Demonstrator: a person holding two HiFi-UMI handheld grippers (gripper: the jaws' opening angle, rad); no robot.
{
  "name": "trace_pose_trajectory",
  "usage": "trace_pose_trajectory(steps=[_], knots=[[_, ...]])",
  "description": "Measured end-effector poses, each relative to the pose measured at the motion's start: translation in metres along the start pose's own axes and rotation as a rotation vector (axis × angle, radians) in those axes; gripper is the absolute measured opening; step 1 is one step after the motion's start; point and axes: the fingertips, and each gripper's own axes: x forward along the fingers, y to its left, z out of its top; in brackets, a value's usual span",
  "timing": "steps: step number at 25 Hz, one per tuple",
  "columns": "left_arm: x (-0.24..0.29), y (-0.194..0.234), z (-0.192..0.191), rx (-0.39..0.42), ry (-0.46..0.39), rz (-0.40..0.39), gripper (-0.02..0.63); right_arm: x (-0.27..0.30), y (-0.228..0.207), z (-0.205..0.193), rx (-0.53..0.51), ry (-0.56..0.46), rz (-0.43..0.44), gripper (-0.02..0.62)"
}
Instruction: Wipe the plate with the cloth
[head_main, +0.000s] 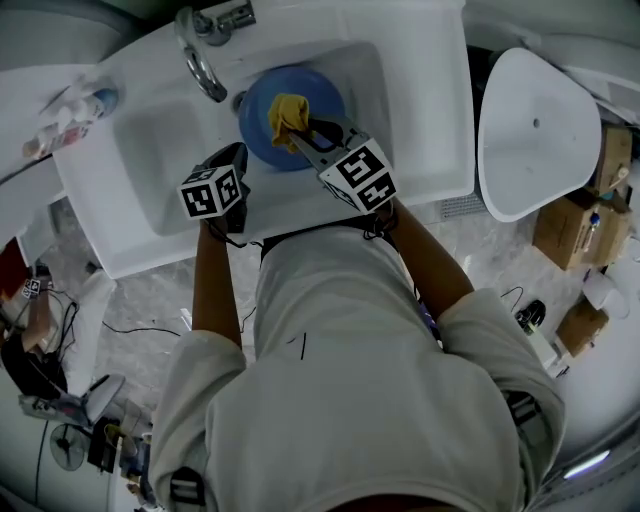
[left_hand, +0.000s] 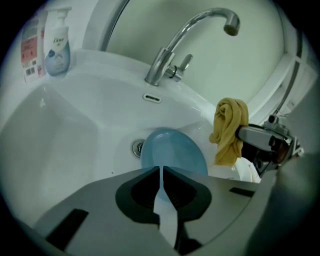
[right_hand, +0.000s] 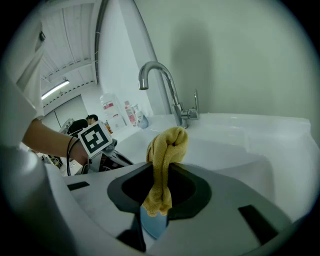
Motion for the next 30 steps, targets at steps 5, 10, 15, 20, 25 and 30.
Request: trace_pose_trajectory(steps=[5,10,15,20,25,30], knots=[[0.021,0.017,-0.008,-0.098,0.025,-0.023,0.026,0.012,-0.004,-0.023,0.059,0.038,-0.025,0.075],[0.037,0.021,-0.015,-0.125,0.074,-0.038,0.127,0.019,-0.007,-0.038,0.09,0.069,-0.038,0.075],[0.053,0.027,-0.021,-0.214,0.072,-0.034,0.153,0.02,-0.009,-0.047,0.084,0.095,-0.015,0.075],[0.061,0.033,-0.029,-0.238,0.088,-0.008,0.155,0.02,-0.009,-0.051,0.067,0.119,0.017,0.074],[0.067,0.037,-0.031,-0.251,0.095,-0.005,0.138,0.016,-0.01,-0.057,0.061,0.133,0.035,0.074],[0.072,0.035,-0.034,-0.271,0.085,-0.007,0.058,0.014,-0.013,-0.065,0.064,0.145,0.049,0.074]])
